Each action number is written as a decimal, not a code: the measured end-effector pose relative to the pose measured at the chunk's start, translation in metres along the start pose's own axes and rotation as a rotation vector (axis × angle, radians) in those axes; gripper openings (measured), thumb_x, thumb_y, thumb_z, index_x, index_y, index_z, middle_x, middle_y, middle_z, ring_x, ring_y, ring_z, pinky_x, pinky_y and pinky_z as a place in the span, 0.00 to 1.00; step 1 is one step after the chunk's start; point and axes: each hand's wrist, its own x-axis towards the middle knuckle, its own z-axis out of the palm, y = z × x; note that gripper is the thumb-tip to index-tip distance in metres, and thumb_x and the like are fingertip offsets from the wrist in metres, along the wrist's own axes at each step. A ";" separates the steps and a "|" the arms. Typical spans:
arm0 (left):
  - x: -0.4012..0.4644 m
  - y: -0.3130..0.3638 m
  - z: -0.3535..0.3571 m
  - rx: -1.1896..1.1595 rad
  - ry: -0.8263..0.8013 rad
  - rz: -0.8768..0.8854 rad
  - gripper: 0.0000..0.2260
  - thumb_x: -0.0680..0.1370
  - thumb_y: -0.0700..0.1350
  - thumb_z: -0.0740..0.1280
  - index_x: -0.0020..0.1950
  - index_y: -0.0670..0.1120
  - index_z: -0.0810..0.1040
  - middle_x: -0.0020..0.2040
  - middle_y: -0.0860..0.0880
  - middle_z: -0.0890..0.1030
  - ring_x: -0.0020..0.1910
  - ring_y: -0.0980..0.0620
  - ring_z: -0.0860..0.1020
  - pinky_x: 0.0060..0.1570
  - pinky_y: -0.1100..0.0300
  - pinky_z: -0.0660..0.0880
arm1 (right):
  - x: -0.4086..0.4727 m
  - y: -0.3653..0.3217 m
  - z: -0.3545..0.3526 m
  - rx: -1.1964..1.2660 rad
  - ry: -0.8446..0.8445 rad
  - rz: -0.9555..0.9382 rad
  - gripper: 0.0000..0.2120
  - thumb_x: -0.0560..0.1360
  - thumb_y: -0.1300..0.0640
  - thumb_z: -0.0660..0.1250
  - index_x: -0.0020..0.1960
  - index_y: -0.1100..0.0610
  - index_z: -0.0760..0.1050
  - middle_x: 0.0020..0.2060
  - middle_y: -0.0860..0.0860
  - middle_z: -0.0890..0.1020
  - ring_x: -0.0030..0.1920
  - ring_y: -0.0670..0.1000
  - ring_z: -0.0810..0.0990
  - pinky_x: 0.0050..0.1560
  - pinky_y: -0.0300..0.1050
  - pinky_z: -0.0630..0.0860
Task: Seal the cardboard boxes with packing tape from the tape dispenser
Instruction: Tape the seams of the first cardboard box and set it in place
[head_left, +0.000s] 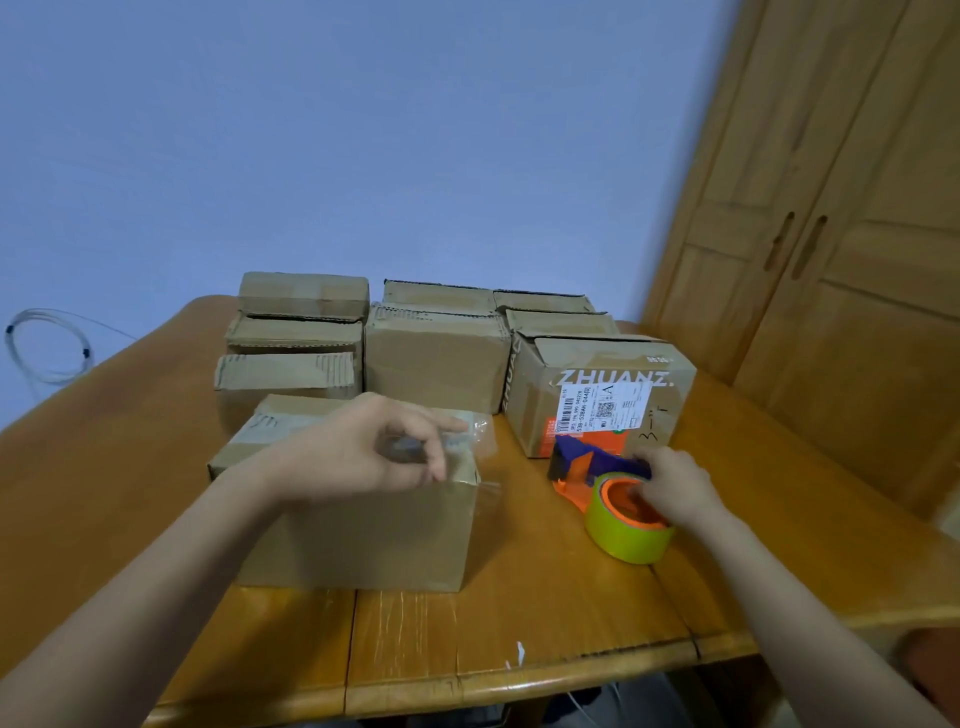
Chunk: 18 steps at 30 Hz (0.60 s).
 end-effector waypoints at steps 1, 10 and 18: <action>0.002 0.003 0.001 -0.004 0.054 -0.004 0.04 0.71 0.52 0.71 0.45 0.55 0.83 0.63 0.62 0.76 0.65 0.70 0.68 0.60 0.74 0.65 | -0.002 -0.004 -0.001 -0.053 0.055 -0.002 0.21 0.73 0.58 0.69 0.66 0.47 0.74 0.61 0.49 0.78 0.63 0.53 0.74 0.60 0.52 0.69; 0.018 0.002 0.022 0.471 -0.037 -0.164 0.42 0.68 0.71 0.60 0.78 0.56 0.51 0.77 0.58 0.55 0.74 0.62 0.52 0.65 0.68 0.53 | -0.068 -0.102 0.009 0.602 0.471 -0.675 0.26 0.70 0.67 0.60 0.66 0.51 0.73 0.64 0.44 0.74 0.67 0.43 0.66 0.68 0.32 0.57; 0.018 0.001 0.019 0.452 -0.049 -0.180 0.41 0.70 0.65 0.67 0.78 0.53 0.54 0.77 0.56 0.59 0.73 0.59 0.59 0.59 0.75 0.53 | -0.069 -0.115 0.060 0.749 0.438 -0.712 0.36 0.64 0.74 0.58 0.69 0.50 0.72 0.70 0.40 0.70 0.73 0.47 0.61 0.71 0.36 0.54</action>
